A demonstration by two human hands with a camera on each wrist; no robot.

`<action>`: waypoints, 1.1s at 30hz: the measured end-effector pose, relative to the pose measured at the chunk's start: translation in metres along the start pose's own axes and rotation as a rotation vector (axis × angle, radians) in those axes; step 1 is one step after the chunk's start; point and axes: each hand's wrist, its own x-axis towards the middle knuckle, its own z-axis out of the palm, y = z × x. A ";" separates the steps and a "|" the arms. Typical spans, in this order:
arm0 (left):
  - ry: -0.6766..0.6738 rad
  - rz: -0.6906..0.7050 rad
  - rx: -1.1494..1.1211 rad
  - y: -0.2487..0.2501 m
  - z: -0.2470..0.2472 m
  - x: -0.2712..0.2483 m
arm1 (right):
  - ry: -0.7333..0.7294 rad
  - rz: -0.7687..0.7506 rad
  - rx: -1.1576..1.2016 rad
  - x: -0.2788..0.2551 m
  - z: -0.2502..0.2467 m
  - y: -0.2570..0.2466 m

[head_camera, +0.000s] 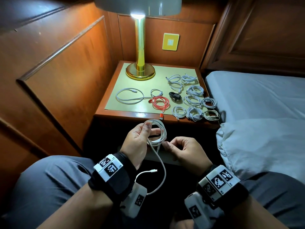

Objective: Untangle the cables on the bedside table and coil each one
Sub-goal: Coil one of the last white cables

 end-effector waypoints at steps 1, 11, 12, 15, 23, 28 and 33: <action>0.018 0.004 -0.009 0.001 0.000 0.001 | -0.050 0.034 0.002 0.000 0.000 0.000; -0.030 0.004 -0.093 0.014 -0.010 0.008 | -0.375 0.382 0.471 0.003 -0.012 -0.004; -0.057 -0.007 -0.109 0.017 -0.013 0.009 | -0.300 0.414 0.430 0.007 -0.022 -0.004; -0.138 -0.020 -0.075 0.019 -0.020 0.010 | -0.132 0.539 0.429 0.017 -0.052 -0.004; -0.382 0.041 0.340 -0.004 -0.021 0.003 | 0.074 0.248 -0.033 0.017 -0.044 0.006; -0.481 0.040 0.507 -0.011 -0.021 0.001 | 0.071 0.044 -0.159 0.016 -0.029 0.004; -0.456 -0.022 0.447 -0.010 -0.016 0.001 | -0.068 -0.047 -0.104 0.016 -0.021 -0.003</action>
